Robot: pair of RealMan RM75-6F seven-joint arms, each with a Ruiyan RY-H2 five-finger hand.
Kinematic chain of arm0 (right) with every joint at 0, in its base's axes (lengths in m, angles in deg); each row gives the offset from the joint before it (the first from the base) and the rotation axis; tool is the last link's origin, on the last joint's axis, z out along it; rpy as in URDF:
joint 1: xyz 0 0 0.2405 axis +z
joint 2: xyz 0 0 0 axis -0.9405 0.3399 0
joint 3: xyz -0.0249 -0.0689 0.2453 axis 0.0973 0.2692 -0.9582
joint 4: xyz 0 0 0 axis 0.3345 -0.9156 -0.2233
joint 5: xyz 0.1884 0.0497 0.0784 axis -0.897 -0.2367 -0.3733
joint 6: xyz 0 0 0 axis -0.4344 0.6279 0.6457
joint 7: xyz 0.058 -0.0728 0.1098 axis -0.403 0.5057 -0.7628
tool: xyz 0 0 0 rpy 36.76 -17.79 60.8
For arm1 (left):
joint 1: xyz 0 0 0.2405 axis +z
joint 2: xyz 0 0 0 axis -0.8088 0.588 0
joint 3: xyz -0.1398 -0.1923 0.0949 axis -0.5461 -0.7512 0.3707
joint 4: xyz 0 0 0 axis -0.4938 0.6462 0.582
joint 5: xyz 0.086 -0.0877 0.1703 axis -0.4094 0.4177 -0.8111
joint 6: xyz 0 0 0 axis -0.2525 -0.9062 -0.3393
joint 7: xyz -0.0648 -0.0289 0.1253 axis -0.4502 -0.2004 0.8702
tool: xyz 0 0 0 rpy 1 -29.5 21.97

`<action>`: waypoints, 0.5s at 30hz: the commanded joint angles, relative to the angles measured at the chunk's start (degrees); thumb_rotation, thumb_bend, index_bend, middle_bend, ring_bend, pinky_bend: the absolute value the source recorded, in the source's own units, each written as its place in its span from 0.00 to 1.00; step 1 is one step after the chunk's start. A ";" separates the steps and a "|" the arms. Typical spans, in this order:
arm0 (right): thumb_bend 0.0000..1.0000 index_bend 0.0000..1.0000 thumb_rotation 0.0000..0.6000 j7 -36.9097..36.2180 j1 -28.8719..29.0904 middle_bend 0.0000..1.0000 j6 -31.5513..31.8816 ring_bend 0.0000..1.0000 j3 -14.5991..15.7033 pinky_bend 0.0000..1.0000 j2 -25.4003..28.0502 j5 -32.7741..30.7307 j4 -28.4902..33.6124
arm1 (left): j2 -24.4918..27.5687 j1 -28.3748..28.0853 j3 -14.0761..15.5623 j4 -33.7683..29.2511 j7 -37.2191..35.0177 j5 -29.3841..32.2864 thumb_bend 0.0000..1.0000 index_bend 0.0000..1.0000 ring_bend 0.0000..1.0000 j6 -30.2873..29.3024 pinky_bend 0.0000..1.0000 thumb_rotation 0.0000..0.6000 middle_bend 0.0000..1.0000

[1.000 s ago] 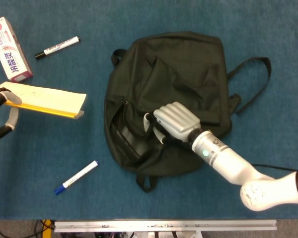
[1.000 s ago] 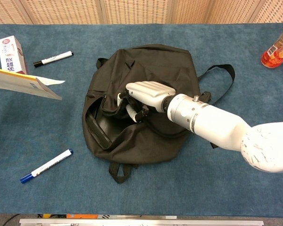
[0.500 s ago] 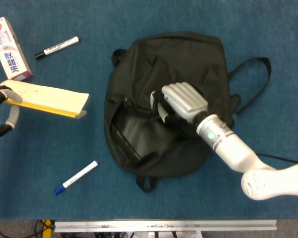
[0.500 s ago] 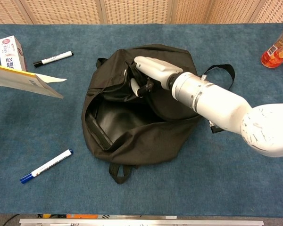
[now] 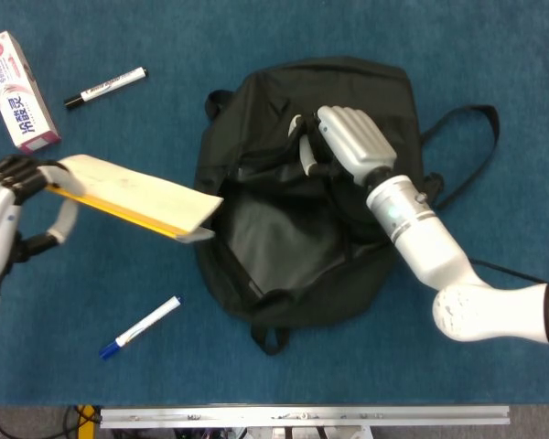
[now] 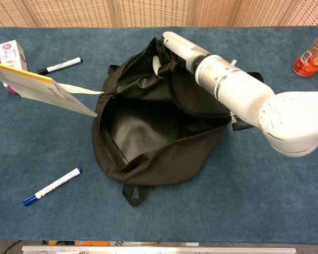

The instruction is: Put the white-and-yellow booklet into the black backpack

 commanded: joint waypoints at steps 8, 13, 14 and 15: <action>0.71 0.63 1.00 -0.83 1.88 0.60 2.99 0.59 -2.95 0.83 -3.36 -1.12 -2.78 | -2.04 -6.02 -0.99 -4.78 -0.56 -2.83 0.41 0.62 0.49 5.44 0.42 1.00 0.52; 0.71 0.63 1.00 -1.39 2.35 0.60 3.87 0.59 -3.89 0.83 -4.45 -0.60 -3.52 | -3.95 -8.34 -0.65 -5.25 -0.64 -3.08 0.41 0.62 0.49 8.52 0.42 1.00 0.52; 0.71 0.63 1.00 -1.59 2.44 0.60 3.95 0.59 -3.99 0.83 -4.82 -0.50 -3.92 | -4.47 -8.82 -0.59 -5.32 -0.76 -3.01 0.41 0.62 0.49 9.14 0.42 1.00 0.52; 0.71 0.63 1.00 -1.75 2.52 0.60 3.97 0.59 -4.09 0.83 -5.12 -0.41 -4.27 | -4.85 -9.18 -0.52 -5.39 -0.91 -2.90 0.41 0.62 0.49 9.66 0.42 1.00 0.52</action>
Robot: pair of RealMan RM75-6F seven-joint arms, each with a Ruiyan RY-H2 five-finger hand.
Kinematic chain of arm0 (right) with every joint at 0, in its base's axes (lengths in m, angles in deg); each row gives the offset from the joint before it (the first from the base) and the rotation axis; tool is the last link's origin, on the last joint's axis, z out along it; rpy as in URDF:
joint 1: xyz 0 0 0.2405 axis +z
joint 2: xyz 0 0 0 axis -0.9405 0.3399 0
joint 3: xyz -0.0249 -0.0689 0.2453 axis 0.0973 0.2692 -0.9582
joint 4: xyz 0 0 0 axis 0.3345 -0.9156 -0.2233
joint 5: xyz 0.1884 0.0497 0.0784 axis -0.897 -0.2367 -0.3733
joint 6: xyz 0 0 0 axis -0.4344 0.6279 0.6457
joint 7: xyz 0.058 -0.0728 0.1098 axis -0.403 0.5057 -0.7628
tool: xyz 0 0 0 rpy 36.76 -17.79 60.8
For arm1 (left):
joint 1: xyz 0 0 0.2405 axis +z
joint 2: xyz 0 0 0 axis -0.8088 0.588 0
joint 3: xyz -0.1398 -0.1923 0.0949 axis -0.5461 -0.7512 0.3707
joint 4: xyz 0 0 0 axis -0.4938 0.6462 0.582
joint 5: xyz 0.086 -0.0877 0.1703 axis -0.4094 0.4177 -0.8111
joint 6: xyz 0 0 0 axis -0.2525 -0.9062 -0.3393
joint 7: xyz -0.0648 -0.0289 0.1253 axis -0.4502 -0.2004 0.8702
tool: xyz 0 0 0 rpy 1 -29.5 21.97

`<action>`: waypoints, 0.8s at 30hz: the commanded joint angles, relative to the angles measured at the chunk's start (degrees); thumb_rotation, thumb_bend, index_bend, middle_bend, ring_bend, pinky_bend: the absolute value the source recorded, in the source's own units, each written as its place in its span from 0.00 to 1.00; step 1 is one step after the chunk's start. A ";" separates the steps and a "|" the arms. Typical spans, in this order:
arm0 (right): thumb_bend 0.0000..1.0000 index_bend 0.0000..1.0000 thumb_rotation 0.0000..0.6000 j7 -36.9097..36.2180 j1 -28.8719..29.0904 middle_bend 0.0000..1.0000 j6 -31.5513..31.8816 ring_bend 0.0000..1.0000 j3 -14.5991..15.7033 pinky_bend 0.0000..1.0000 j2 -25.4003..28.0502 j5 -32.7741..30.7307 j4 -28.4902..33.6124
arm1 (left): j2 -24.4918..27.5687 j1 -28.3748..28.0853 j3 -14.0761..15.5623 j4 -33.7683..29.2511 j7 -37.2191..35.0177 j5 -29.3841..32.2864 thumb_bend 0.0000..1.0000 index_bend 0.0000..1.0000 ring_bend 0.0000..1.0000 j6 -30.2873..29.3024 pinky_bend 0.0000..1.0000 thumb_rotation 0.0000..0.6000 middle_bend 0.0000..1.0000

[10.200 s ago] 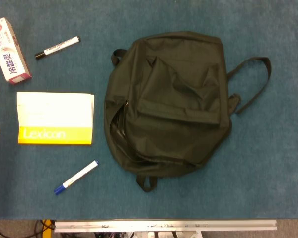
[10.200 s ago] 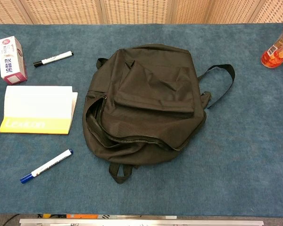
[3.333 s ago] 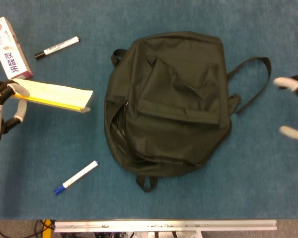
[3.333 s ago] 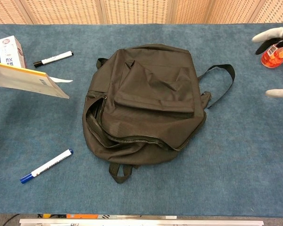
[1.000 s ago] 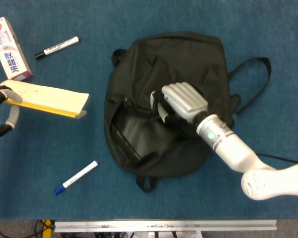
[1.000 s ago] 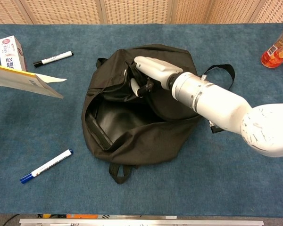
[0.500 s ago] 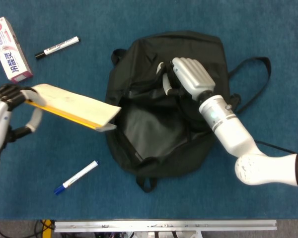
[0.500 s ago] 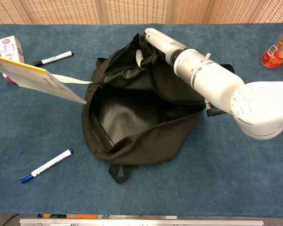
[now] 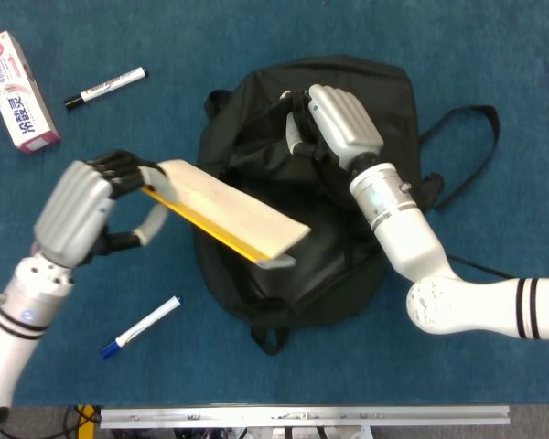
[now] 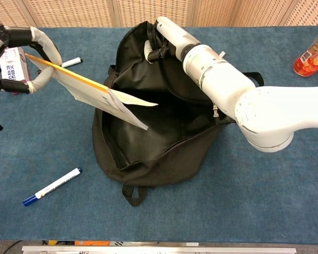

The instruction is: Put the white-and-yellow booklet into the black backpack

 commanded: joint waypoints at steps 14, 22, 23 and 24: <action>0.71 0.63 1.00 -3.40 3.45 0.60 0.42 0.59 -4.99 0.83 -6.17 1.40 -4.35 | -5.47 -6.19 -2.33 -2.99 -3.02 4.22 0.41 0.61 0.49 6.53 0.42 1.00 0.52; 0.71 0.63 1.00 -7.02 2.54 0.60 2.47 0.60 -5.82 0.83 -7.26 5.87 -4.35 | -8.57 -7.59 -3.71 -0.27 -4.96 7.85 0.41 0.61 0.49 7.88 0.43 1.00 0.52; 0.71 0.63 1.00 -7.62 2.32 0.60 2.54 0.60 -6.00 0.83 -7.25 6.27 -4.13 | -9.14 -7.61 -3.84 0.37 -4.95 8.53 0.41 0.61 0.49 8.01 0.43 1.00 0.52; 0.71 0.63 1.00 -7.92 2.20 0.60 2.64 0.60 -6.06 0.83 -7.25 6.60 -4.06 | -9.56 -7.63 -3.94 0.86 -4.83 8.94 0.41 0.61 0.49 8.04 0.43 1.00 0.52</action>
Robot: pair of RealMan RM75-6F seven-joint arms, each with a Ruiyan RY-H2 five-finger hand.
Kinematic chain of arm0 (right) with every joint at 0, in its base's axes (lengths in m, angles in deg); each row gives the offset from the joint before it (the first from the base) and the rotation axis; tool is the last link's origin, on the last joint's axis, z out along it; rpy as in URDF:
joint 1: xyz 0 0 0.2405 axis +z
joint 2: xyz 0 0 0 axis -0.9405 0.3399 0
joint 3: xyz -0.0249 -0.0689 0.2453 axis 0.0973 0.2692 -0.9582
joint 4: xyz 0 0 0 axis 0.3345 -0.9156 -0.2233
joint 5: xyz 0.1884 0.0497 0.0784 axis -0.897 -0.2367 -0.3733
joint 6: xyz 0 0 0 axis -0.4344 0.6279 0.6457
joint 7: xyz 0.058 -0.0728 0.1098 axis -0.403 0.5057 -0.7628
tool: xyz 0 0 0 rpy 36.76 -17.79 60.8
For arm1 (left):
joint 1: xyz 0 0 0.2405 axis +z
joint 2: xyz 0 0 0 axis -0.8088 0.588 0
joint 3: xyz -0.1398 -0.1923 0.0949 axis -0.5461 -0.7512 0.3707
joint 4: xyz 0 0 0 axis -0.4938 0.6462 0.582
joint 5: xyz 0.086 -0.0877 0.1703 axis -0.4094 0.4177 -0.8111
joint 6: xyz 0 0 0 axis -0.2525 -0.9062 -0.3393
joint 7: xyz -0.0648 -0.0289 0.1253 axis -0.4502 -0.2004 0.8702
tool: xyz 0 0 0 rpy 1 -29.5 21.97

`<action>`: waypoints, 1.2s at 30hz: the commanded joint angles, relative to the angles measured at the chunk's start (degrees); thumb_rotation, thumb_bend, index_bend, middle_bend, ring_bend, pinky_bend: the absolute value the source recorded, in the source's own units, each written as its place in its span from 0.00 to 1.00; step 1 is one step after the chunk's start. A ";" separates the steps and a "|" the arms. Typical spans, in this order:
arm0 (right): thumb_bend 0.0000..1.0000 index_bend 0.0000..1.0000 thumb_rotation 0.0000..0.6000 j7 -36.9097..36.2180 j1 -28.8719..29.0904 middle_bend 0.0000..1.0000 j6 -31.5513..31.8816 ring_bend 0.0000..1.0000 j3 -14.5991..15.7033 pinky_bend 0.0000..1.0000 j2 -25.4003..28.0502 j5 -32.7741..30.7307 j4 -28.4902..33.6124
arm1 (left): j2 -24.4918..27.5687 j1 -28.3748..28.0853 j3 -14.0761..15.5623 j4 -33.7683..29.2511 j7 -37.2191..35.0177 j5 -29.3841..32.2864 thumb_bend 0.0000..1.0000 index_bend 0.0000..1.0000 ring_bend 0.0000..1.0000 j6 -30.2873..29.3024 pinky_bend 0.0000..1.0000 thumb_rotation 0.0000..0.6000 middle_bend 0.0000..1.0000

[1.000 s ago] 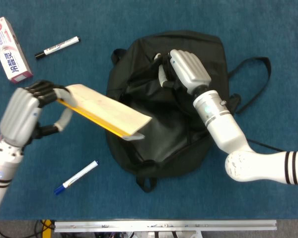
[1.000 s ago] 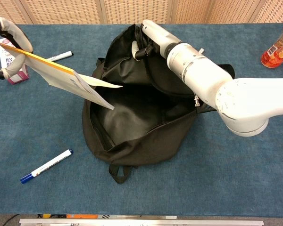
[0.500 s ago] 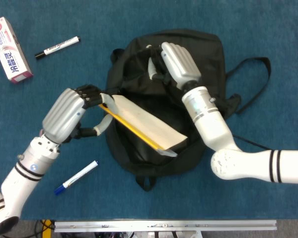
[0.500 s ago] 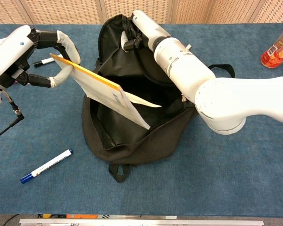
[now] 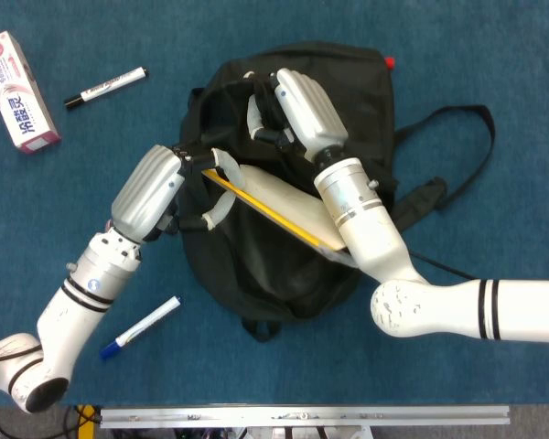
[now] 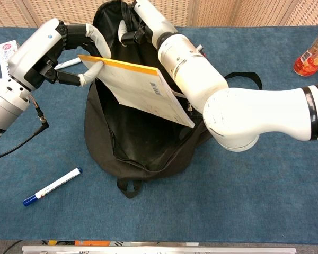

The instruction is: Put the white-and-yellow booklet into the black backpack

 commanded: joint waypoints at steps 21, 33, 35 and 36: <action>0.71 0.63 1.00 -1.94 0.37 0.60 3.13 0.61 -4.11 0.83 -1.88 0.94 1.08 | -12.68 2.34 -1.82 16.14 13.87 4.76 0.41 0.61 0.49 -6.43 0.45 1.00 0.53; 0.71 0.63 1.00 -1.33 0.79 0.60 3.45 0.61 -5.91 0.83 -1.92 -1.92 2.40 | -17.86 3.05 -0.55 24.10 19.10 4.22 0.41 0.61 0.50 -8.12 0.48 1.00 0.54; 0.71 0.63 1.00 -1.29 0.95 0.60 3.46 0.61 -5.99 0.83 -2.08 -2.14 2.38 | -18.88 2.77 -0.68 25.17 20.23 4.08 0.41 0.61 0.50 -8.17 0.48 1.00 0.54; 0.71 0.63 1.00 -1.21 1.03 0.60 3.44 0.61 -5.99 0.83 -2.13 -2.25 2.34 | -19.35 2.62 -0.73 25.58 20.43 3.92 0.41 0.62 0.50 -8.28 0.48 1.00 0.54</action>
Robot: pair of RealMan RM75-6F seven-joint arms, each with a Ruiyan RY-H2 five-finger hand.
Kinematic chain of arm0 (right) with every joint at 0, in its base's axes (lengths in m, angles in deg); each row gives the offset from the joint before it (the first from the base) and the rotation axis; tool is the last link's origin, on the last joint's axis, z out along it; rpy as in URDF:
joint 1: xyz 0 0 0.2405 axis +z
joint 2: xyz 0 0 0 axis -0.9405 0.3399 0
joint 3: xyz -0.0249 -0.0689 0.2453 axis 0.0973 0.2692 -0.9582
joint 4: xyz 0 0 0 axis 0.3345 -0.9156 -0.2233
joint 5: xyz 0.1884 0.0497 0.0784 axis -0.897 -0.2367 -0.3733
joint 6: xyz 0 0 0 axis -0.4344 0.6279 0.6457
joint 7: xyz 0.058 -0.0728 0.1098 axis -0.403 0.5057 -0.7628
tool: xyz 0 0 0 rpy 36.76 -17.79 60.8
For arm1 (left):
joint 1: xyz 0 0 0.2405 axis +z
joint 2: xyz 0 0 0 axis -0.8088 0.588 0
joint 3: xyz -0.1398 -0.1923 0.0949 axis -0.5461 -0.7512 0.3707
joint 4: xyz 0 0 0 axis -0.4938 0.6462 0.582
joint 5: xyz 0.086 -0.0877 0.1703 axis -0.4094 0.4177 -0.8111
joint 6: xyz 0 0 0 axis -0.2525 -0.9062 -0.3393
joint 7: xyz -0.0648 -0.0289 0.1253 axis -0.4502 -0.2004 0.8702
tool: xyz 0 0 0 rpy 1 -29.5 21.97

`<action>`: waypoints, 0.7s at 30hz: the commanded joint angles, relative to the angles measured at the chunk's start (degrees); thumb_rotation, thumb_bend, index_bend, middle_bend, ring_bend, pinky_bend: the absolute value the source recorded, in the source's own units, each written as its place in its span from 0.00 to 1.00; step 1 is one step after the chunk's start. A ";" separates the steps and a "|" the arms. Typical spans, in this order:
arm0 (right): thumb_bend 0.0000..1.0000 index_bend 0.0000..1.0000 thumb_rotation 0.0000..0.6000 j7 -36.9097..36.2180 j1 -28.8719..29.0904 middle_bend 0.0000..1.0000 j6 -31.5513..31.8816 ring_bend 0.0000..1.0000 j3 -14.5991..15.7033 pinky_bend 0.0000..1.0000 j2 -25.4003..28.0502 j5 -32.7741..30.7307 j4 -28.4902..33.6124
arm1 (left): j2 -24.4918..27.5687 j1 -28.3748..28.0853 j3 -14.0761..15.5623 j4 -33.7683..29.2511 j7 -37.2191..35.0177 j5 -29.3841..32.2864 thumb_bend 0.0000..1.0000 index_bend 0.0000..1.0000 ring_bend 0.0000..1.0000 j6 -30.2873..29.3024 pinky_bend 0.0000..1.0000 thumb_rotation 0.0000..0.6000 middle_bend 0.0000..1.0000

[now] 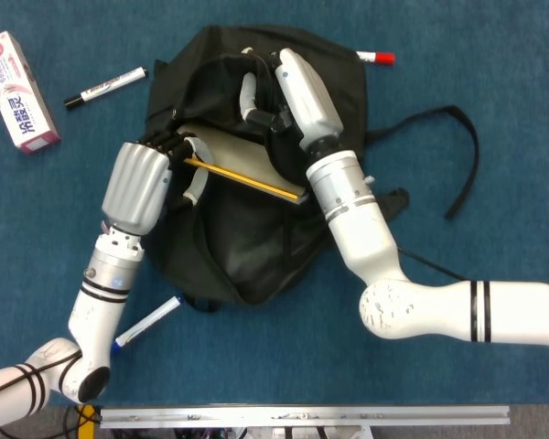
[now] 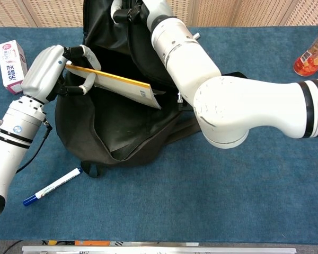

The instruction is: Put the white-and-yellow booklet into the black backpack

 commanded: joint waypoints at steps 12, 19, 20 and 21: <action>0.71 0.63 1.00 0.25 1.13 0.60 -0.21 0.61 -1.40 0.83 -0.79 -2.45 -1.11 | -2.71 -3.68 3.21 3.66 -3.52 -6.69 0.41 0.63 0.50 0.20 0.48 1.00 0.54; 0.71 0.63 1.00 0.37 1.56 0.60 0.21 0.61 -1.92 0.83 -1.10 -3.25 -1.56 | -2.76 -6.88 4.87 5.99 -8.49 -9.21 0.41 0.63 0.49 2.85 0.43 1.00 0.54; 0.71 0.63 1.00 0.29 1.59 0.60 0.24 0.61 -2.02 0.83 -1.12 -3.27 -1.65 | -2.64 -7.17 5.03 6.29 -8.97 -9.35 0.41 0.63 0.49 3.14 0.43 1.00 0.54; 0.71 0.63 1.00 0.21 1.61 0.60 0.21 0.61 -2.11 0.83 -1.12 -3.35 -1.70 | -2.66 -7.37 5.05 6.64 -9.00 -9.38 0.40 0.63 0.49 3.31 0.42 1.00 0.54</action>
